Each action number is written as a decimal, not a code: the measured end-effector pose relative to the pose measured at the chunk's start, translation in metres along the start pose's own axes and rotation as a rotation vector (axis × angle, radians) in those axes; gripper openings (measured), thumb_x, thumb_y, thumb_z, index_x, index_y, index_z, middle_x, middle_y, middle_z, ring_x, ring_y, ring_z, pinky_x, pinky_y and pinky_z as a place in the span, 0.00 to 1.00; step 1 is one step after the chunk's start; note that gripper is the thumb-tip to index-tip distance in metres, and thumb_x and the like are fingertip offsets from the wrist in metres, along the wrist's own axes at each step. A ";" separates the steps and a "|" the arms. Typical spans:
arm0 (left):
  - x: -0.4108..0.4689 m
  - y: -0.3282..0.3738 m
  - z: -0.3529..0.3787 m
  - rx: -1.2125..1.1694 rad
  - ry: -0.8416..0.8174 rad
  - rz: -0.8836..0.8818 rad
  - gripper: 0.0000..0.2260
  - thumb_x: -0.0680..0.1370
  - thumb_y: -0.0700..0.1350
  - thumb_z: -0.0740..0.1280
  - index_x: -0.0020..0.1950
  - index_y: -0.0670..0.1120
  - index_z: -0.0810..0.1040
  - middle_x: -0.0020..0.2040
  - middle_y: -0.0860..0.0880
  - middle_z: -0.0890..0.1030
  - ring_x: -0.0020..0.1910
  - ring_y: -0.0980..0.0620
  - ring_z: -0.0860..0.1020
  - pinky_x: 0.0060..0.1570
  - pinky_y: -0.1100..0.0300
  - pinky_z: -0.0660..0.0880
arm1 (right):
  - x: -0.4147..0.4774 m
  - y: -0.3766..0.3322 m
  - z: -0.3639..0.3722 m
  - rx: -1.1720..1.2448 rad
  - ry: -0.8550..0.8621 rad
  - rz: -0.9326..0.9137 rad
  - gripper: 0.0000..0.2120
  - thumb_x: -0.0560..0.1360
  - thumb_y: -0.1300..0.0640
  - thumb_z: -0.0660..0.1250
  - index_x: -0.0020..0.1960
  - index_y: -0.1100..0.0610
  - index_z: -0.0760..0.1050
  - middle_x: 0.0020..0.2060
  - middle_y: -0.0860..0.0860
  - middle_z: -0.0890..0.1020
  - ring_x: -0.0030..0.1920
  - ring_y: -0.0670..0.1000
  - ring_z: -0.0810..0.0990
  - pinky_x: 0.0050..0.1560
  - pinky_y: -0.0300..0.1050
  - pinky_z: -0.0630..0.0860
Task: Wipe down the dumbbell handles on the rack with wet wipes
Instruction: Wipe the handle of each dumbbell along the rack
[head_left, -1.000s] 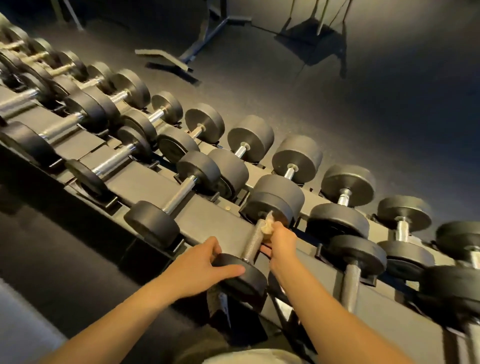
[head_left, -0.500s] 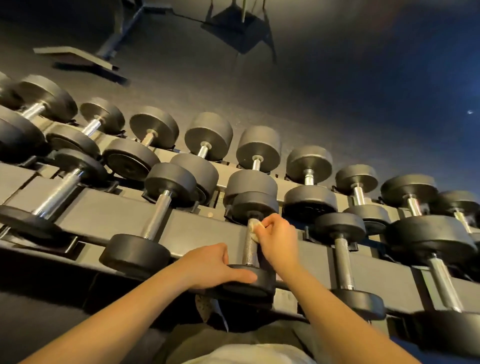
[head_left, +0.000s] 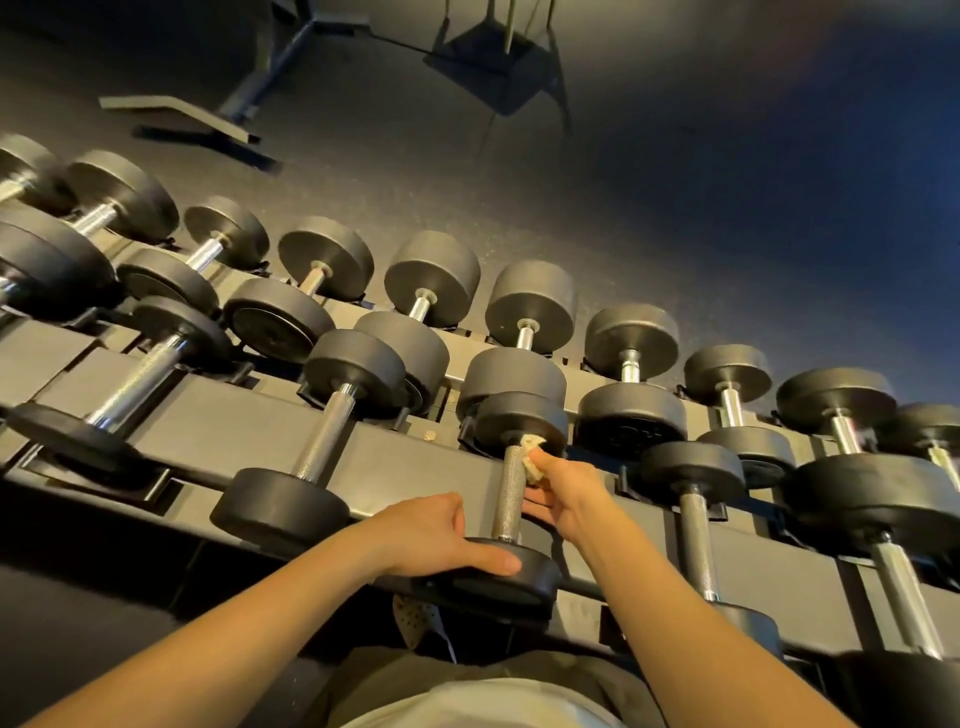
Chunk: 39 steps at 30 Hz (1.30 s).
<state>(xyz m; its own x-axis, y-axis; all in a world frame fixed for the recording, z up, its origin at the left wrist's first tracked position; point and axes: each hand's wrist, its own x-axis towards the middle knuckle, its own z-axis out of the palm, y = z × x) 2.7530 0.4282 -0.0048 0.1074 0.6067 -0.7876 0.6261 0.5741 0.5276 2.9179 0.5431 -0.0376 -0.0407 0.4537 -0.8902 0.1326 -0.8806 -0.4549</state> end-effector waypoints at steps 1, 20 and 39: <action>0.001 0.000 0.000 -0.001 0.000 -0.002 0.38 0.56 0.82 0.69 0.51 0.53 0.73 0.47 0.52 0.81 0.47 0.52 0.78 0.52 0.52 0.78 | 0.002 0.000 0.002 -0.002 0.008 -0.009 0.13 0.80 0.57 0.69 0.62 0.61 0.76 0.45 0.58 0.87 0.45 0.56 0.88 0.41 0.52 0.84; 0.001 -0.015 -0.012 -0.132 -0.058 0.084 0.28 0.67 0.74 0.72 0.52 0.51 0.82 0.49 0.51 0.84 0.49 0.53 0.82 0.49 0.59 0.78 | -0.043 -0.025 0.029 -1.621 0.214 -0.447 0.11 0.83 0.53 0.64 0.61 0.58 0.77 0.47 0.54 0.80 0.48 0.54 0.80 0.51 0.48 0.78; 0.061 0.033 -0.002 -0.161 0.882 0.252 0.08 0.78 0.52 0.73 0.54 0.51 0.85 0.49 0.54 0.76 0.51 0.54 0.76 0.47 0.58 0.76 | -0.036 -0.060 -0.016 -0.717 0.069 -0.416 0.10 0.81 0.58 0.64 0.46 0.59 0.82 0.36 0.56 0.84 0.35 0.53 0.82 0.41 0.53 0.84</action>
<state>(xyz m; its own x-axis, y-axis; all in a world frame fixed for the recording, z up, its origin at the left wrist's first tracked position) 2.7782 0.4853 -0.0345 -0.4414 0.8844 -0.1514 0.5426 0.3975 0.7400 2.9269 0.5821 0.0218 -0.1683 0.7509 -0.6386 0.7201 -0.3488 -0.5998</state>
